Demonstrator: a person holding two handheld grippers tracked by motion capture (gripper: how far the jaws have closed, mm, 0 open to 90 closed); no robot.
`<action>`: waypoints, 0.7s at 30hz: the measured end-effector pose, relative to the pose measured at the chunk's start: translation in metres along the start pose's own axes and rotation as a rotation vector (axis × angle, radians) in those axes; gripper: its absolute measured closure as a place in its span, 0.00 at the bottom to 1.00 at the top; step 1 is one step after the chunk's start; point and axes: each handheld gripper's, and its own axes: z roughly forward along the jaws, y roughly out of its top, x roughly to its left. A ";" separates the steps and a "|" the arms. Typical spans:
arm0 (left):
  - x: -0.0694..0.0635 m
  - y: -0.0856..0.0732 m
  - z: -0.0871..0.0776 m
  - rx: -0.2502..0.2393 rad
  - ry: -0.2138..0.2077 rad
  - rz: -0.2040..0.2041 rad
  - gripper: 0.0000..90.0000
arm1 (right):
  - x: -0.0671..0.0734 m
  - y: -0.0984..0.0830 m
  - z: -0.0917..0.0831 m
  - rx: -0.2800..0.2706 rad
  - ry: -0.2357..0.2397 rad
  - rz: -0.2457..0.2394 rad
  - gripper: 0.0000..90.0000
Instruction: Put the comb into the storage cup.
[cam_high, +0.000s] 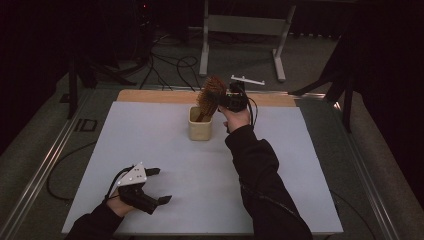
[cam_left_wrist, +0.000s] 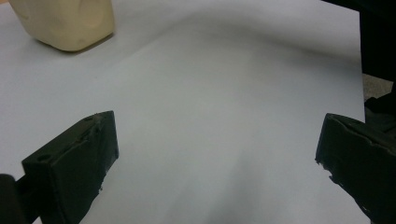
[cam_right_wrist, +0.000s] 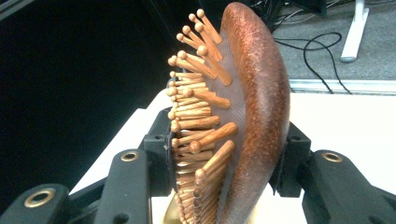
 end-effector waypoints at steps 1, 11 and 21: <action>0.000 0.000 0.000 0.002 0.001 0.001 0.00 | 0.000 -0.001 0.001 0.005 0.002 0.001 0.57; 0.000 0.000 0.001 0.006 -0.005 0.002 0.00 | -0.006 -0.007 0.002 0.005 0.007 0.011 0.56; 0.000 -0.001 0.001 0.007 -0.009 -0.001 0.00 | -0.011 -0.008 0.003 0.006 0.023 0.013 0.51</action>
